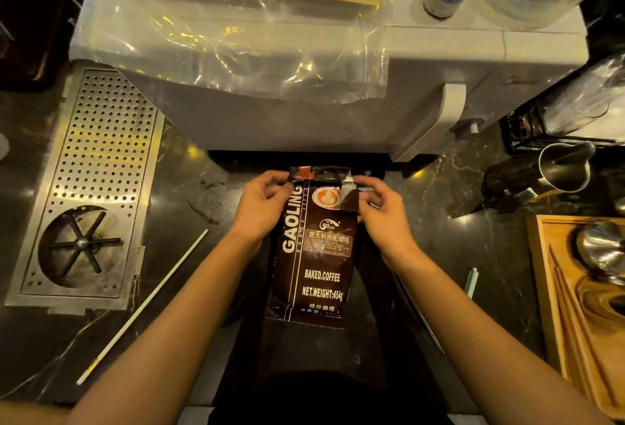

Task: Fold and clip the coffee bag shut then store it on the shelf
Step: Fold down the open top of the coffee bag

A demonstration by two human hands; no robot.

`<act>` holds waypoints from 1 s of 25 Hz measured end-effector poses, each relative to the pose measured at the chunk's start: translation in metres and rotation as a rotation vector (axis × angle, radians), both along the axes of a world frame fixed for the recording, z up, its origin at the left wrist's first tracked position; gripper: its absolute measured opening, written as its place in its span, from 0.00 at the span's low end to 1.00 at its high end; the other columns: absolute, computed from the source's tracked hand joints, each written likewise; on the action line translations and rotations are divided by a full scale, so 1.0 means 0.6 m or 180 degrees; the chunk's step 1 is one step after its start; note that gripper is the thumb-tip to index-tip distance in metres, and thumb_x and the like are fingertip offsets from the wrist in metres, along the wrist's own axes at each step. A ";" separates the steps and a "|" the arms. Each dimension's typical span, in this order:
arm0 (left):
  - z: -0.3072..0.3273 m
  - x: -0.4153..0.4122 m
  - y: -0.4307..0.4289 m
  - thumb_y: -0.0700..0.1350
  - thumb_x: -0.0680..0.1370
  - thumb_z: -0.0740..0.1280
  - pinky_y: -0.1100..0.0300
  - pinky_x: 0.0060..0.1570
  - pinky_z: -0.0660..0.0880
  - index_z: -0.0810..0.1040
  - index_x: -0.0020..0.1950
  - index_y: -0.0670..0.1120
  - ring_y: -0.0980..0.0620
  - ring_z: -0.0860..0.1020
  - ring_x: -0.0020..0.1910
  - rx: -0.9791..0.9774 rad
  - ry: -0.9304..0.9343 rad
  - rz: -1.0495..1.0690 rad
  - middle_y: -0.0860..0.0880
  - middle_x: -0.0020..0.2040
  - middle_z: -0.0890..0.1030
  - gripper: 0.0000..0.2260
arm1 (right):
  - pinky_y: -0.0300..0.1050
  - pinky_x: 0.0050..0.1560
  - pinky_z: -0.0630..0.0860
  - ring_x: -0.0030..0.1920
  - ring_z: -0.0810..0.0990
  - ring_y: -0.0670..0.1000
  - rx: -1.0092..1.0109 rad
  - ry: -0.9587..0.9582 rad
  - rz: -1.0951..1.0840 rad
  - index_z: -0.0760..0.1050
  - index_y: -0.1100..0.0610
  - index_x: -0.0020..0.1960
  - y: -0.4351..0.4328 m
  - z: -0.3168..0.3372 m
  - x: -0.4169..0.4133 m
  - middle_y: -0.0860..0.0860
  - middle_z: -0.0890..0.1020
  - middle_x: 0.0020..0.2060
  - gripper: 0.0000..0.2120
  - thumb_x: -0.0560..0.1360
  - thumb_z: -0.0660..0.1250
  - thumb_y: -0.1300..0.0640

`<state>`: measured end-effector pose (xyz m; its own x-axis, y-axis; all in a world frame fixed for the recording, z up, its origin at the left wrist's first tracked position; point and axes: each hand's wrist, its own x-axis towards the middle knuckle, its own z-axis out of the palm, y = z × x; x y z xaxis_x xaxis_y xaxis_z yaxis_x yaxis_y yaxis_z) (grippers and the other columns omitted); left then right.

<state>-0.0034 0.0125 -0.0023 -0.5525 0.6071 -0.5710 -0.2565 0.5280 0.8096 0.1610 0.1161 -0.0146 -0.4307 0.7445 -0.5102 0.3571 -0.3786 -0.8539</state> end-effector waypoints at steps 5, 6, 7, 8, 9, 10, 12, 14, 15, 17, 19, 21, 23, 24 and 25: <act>0.015 0.005 -0.017 0.39 0.80 0.64 0.63 0.33 0.79 0.79 0.54 0.45 0.58 0.83 0.34 0.0332 -0.0031 0.0185 0.51 0.35 0.85 0.06 | 0.31 0.31 0.75 0.34 0.82 0.40 0.0153 0.0251 0.0021 0.76 0.59 0.59 -0.006 0.023 0.006 0.52 0.81 0.37 0.11 0.79 0.63 0.68; 0.022 0.007 -0.021 0.39 0.80 0.64 0.66 0.32 0.77 0.79 0.54 0.45 0.60 0.82 0.33 0.0395 -0.0023 0.0175 0.53 0.34 0.84 0.06 | 0.31 0.31 0.75 0.33 0.82 0.40 0.0200 0.0309 0.0019 0.76 0.59 0.57 -0.008 0.031 0.008 0.53 0.81 0.37 0.11 0.78 0.63 0.69; 0.029 0.010 -0.026 0.38 0.80 0.63 0.68 0.31 0.76 0.79 0.54 0.45 0.61 0.81 0.32 0.0450 -0.0002 0.0153 0.54 0.33 0.84 0.07 | 0.31 0.31 0.75 0.34 0.83 0.40 0.0250 0.0357 0.0016 0.77 0.58 0.55 -0.011 0.036 0.011 0.54 0.82 0.37 0.11 0.78 0.63 0.69; 0.036 0.012 -0.033 0.38 0.81 0.62 0.69 0.32 0.75 0.79 0.54 0.45 0.62 0.81 0.32 0.0510 0.0022 0.0128 0.55 0.33 0.84 0.07 | 0.33 0.32 0.76 0.35 0.83 0.42 0.0292 0.0413 0.0011 0.77 0.56 0.53 -0.015 0.044 0.014 0.55 0.82 0.37 0.11 0.78 0.63 0.70; 0.042 0.014 -0.040 0.37 0.81 0.62 0.69 0.34 0.76 0.79 0.54 0.46 0.62 0.82 0.35 0.0566 0.0040 0.0101 0.56 0.35 0.85 0.08 | 0.34 0.33 0.77 0.36 0.84 0.43 0.0331 0.0448 0.0008 0.78 0.55 0.52 -0.020 0.050 0.019 0.55 0.82 0.38 0.12 0.78 0.63 0.70; 0.049 0.017 -0.048 0.37 0.81 0.61 0.68 0.36 0.77 0.79 0.53 0.47 0.61 0.83 0.38 0.0617 0.0061 0.0074 0.56 0.38 0.85 0.09 | 0.36 0.34 0.77 0.36 0.83 0.45 0.0370 0.0485 0.0022 0.79 0.54 0.51 -0.025 0.057 0.024 0.56 0.82 0.38 0.13 0.77 0.63 0.70; 0.063 0.023 -0.065 0.36 0.81 0.61 0.66 0.40 0.77 0.80 0.53 0.51 0.59 0.84 0.44 0.0764 0.0108 0.0031 0.56 0.44 0.86 0.12 | 0.42 0.38 0.79 0.38 0.82 0.49 0.0486 0.0582 0.0072 0.80 0.52 0.50 -0.037 0.072 0.036 0.57 0.82 0.38 0.14 0.77 0.64 0.70; 0.076 0.032 -0.086 0.36 0.80 0.63 0.62 0.45 0.78 0.80 0.53 0.54 0.56 0.83 0.50 0.0943 0.0120 0.0003 0.56 0.48 0.85 0.14 | 0.48 0.43 0.80 0.40 0.81 0.53 0.0648 0.0685 0.0124 0.81 0.50 0.48 -0.052 0.088 0.050 0.55 0.82 0.38 0.17 0.76 0.64 0.71; 0.083 0.037 -0.096 0.36 0.79 0.64 0.60 0.48 0.78 0.81 0.53 0.55 0.54 0.83 0.52 0.1026 0.0122 -0.0014 0.56 0.50 0.85 0.14 | 0.48 0.44 0.81 0.41 0.82 0.52 0.0721 0.0731 0.0141 0.81 0.50 0.48 -0.061 0.094 0.057 0.53 0.83 0.38 0.17 0.75 0.64 0.72; 0.096 0.051 -0.118 0.35 0.79 0.63 0.59 0.51 0.79 0.82 0.51 0.56 0.52 0.83 0.53 0.1202 0.0135 -0.0031 0.54 0.50 0.85 0.16 | 0.48 0.45 0.82 0.42 0.83 0.51 0.0866 0.0821 0.0163 0.82 0.49 0.47 -0.079 0.107 0.073 0.50 0.85 0.39 0.17 0.75 0.65 0.72; 0.110 0.068 -0.140 0.33 0.80 0.59 0.64 0.46 0.78 0.82 0.50 0.52 0.56 0.83 0.48 0.1335 0.0143 -0.0004 0.54 0.47 0.86 0.17 | 0.52 0.48 0.81 0.44 0.84 0.53 0.0964 0.0957 0.0185 0.83 0.48 0.47 -0.100 0.118 0.087 0.51 0.86 0.41 0.17 0.74 0.68 0.70; 0.124 0.081 -0.159 0.32 0.81 0.56 0.68 0.41 0.77 0.81 0.50 0.48 0.60 0.83 0.44 0.1397 0.0134 -0.0007 0.56 0.44 0.86 0.17 | 0.49 0.50 0.82 0.45 0.84 0.52 0.0975 0.1092 0.0173 0.83 0.48 0.47 -0.118 0.128 0.100 0.49 0.86 0.42 0.16 0.74 0.69 0.69; 0.136 0.093 -0.177 0.34 0.80 0.56 0.69 0.40 0.76 0.81 0.49 0.47 0.61 0.82 0.43 0.1466 0.0116 -0.0003 0.56 0.43 0.85 0.16 | 0.45 0.49 0.81 0.45 0.85 0.50 0.0977 0.1157 0.0152 0.83 0.50 0.48 -0.138 0.135 0.113 0.48 0.87 0.42 0.15 0.74 0.69 0.70; 0.141 0.097 -0.185 0.37 0.80 0.57 0.69 0.40 0.76 0.82 0.49 0.48 0.60 0.82 0.43 0.1522 0.0103 -0.0002 0.55 0.43 0.85 0.14 | 0.43 0.49 0.81 0.45 0.85 0.49 0.0994 0.1179 0.0144 0.83 0.52 0.49 -0.148 0.138 0.118 0.48 0.87 0.42 0.15 0.75 0.67 0.71; 0.143 0.101 -0.193 0.40 0.78 0.58 0.68 0.39 0.75 0.82 0.49 0.48 0.59 0.82 0.42 0.1577 0.0106 -0.0031 0.55 0.43 0.85 0.12 | 0.41 0.49 0.81 0.46 0.85 0.48 0.1032 0.1178 0.0142 0.82 0.53 0.50 -0.157 0.140 0.124 0.47 0.87 0.42 0.15 0.76 0.66 0.71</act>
